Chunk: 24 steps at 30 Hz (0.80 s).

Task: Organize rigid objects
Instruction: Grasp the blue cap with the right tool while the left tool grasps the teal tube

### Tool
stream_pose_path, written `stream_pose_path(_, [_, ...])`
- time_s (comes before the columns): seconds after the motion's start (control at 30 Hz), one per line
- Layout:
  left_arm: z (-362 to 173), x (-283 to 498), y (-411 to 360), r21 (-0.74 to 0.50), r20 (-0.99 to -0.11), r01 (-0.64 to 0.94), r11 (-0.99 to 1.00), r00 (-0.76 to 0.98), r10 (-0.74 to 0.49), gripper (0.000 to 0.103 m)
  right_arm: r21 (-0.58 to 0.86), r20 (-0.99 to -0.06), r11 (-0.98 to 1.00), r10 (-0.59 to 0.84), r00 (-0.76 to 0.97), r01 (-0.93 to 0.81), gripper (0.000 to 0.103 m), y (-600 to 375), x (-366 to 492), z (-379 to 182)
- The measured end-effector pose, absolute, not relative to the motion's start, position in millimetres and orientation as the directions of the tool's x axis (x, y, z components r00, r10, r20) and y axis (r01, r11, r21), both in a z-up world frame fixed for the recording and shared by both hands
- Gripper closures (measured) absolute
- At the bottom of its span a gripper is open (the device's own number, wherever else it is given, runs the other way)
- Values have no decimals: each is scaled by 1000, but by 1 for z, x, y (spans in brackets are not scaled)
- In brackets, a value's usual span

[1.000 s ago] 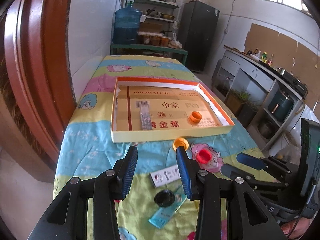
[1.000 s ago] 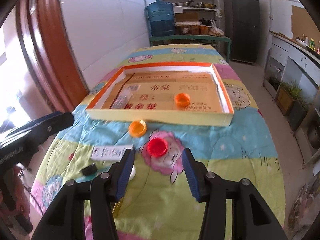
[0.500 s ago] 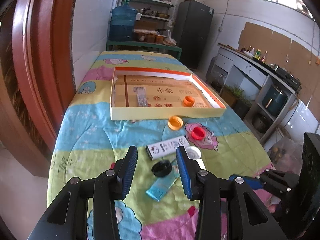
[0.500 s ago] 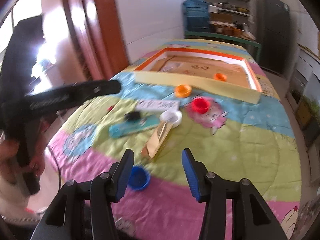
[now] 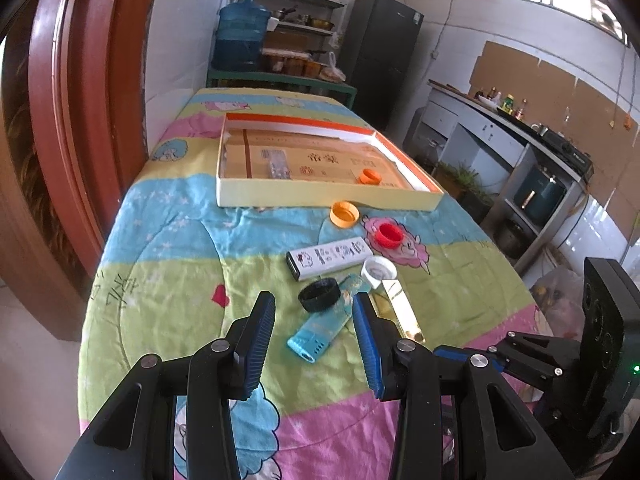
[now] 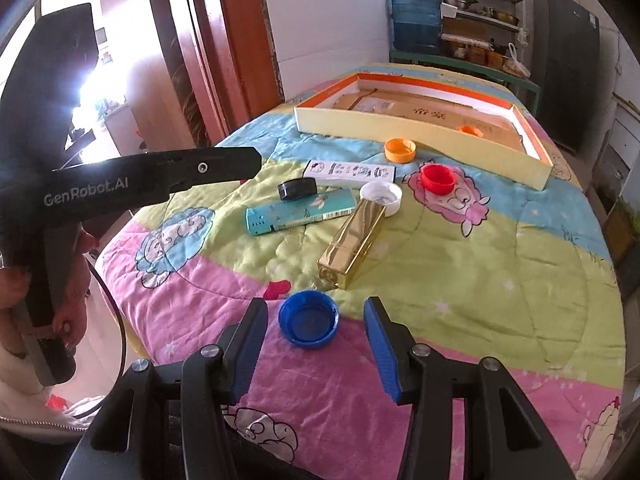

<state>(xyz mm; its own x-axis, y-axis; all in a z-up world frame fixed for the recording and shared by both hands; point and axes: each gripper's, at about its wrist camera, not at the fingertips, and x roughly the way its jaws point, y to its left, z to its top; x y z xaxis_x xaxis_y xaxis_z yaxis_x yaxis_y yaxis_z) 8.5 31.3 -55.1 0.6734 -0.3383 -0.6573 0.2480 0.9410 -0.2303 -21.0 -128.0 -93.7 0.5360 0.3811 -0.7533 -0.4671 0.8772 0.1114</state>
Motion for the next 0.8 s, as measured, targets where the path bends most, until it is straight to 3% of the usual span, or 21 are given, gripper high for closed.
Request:
stream_pose_path(0.07, [-58, 8, 29, -226, -664, 264, 938, 662, -346, 61, 90, -755, 880, 367, 544, -467, 70, -126, -23, -94])
stream_pose_path(0.1, [-60, 8, 27, -224, -668, 271, 936, 657, -349, 61, 82, -756, 879, 362, 545, -470, 73, -125, -23, -94])
stream_pose_path(0.3, [-70, 9, 13, -201, -689, 346, 916, 615, -384, 61, 78, -756, 878, 361, 547, -472, 73, -125, -23, -94])
stream_pose_path(0.5, [-79, 24, 4, -96, -720, 414, 905, 599, -350, 61, 95, -752, 880, 369, 546, -465, 73, -128, -23, -93])
stream_pose_path(0.8, [-89, 54, -3, -177, -768, 500, 848, 469, -437, 61, 129, -744, 888, 381, 549, -441, 73, -133, -21, -93])
